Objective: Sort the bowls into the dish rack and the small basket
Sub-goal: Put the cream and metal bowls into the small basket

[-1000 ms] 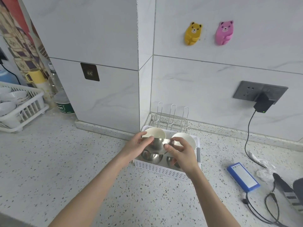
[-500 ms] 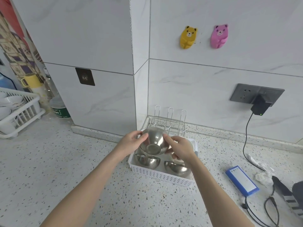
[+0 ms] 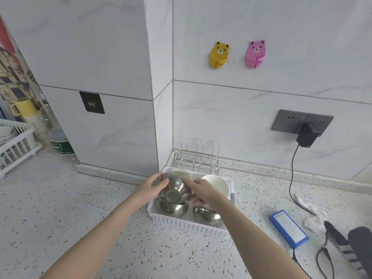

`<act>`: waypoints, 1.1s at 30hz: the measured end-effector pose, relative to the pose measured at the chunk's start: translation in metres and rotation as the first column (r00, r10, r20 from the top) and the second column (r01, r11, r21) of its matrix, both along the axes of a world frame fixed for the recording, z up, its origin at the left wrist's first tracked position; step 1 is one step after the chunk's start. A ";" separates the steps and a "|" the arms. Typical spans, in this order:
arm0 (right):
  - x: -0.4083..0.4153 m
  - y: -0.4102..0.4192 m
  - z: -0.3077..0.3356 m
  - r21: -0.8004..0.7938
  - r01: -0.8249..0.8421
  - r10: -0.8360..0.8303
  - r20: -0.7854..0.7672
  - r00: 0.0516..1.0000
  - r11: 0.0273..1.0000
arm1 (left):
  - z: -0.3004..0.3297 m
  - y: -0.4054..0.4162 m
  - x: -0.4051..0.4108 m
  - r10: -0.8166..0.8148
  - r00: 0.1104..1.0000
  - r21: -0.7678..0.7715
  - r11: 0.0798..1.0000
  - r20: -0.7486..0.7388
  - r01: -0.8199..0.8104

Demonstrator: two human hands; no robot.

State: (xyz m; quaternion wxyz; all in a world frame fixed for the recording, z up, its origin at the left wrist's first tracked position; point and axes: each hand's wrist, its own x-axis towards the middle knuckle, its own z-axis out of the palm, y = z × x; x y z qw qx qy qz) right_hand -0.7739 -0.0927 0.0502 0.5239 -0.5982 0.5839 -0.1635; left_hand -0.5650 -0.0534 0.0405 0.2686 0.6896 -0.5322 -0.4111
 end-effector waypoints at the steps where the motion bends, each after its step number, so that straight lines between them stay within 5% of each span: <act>1: 0.000 -0.001 -0.002 -0.003 -0.009 0.009 -0.009 1.000 1.000 | -0.002 -0.001 0.000 -0.005 1.000 -0.003 1.000 -0.015 0.005; 13: -0.002 -0.005 -0.024 -0.050 0.013 -0.011 0.033 0.999 0.999 | -0.017 -0.014 0.008 -0.103 0.988 0.050 0.994 0.113 0.098; 28: 0.005 -0.001 -0.036 -0.065 0.021 -0.023 -0.033 0.999 0.998 | -0.027 -0.017 0.019 -0.105 0.992 0.088 0.990 -0.068 0.110; 33: 0.004 0.002 -0.037 -0.073 0.005 -0.009 -0.060 0.998 0.997 | -0.029 -0.016 0.018 -0.149 0.986 0.035 0.989 0.078 0.147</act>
